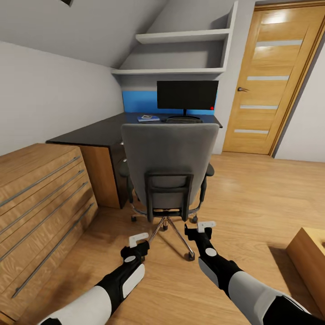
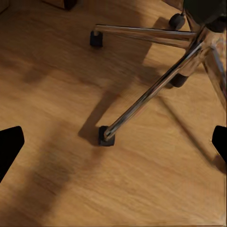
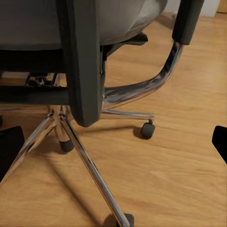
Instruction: In the bedroom, organize the workspace by keeping the computer under the desk, ensuring the monitor is on the desk, placing the keyboard on the desk next to the monitor, placing the mouse on the desk next to the keyboard, moving the folder from the swivel chair onto the desk next to the mouse, stacking the notebook on top of the folder with the pen on top of the notebook, and positioning the swivel chair next to the desk.
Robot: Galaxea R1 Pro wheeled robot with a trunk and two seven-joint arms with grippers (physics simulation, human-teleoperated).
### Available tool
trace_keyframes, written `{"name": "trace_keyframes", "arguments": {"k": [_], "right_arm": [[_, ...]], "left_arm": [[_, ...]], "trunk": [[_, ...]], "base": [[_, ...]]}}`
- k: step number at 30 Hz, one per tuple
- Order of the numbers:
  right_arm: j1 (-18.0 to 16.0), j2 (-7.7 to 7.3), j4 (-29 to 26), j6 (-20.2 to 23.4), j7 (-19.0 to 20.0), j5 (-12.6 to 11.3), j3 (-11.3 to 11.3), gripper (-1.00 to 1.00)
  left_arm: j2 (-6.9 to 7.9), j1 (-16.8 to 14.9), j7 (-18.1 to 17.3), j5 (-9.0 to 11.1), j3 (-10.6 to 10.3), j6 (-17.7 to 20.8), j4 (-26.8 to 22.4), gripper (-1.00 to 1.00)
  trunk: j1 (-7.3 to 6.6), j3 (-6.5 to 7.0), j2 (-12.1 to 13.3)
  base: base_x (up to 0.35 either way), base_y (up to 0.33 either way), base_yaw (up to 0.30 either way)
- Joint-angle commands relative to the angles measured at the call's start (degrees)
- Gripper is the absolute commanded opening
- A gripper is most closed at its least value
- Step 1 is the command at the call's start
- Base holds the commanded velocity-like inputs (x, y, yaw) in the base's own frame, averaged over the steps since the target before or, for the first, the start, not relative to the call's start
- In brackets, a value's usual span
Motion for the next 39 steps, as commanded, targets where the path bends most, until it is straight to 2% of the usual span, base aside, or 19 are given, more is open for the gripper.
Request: {"name": "trace_keyframes", "arguments": {"k": [1,4,17,22,29,35,39], "right_arm": [[-0.06,0.05,0.16,-0.26,-0.33,-0.19,0.49,1.0],[-0.04,0.24,0.55,-0.38,-0.35,0.45,0.5,1.0],[0.02,0.24,0.8,-2.64,-0.33,0.89,0.34,1.0],[0.05,0.17,0.82,-2.9,-0.26,0.93,0.34,1.0],[0.06,0.15,0.83,-2.94,-0.24,0.93,0.33,1.0],[0.06,0.19,0.83,-2.95,-0.24,1.14,0.45,1.0],[0.11,0.26,0.83,-2.91,-0.24,2.85,0.53,1.0]], "left_arm": [[-0.19,-0.07,0.32,0.61,-0.9,-0.45,0.02,1.0],[-0.76,-0.07,0.23,0.75,-2.17,-0.48,0.05,1.0],[-1.16,-0.08,0.14,0.69,-2.75,-0.74,0.09,1.0],[-1.4,-0.08,0.31,0.56,-3.95,-1.11,-0.92,1.0],[-1.3,-0.06,0.52,0.46,-4.38,-1.23,-0.93,1.0],[-1.27,-0.07,0.53,0.51,-4.48,-1.25,-0.93,1.0],[-1.26,-0.08,0.53,0.58,-4.49,-1.24,-0.93,1.0]], "trunk": [[-0.01,-0.05,-0.02],[-0.01,-0.05,-0.02],[-0.01,-0.05,-0.02],[-0.01,-0.05,-0.02],[-0.01,-0.05,-0.02],[-0.01,-0.05,-0.02],[-0.01,-0.05,-0.02]], "base": [[0.0,0.0,0.0],[0.0,0.0,0.0],[0.0,0.0,0.0],[0.0,0.0,0.0],[0.006,0.0,0.0],[0.205,0.0,0.0],[0.294,0.0,0.0]]}}
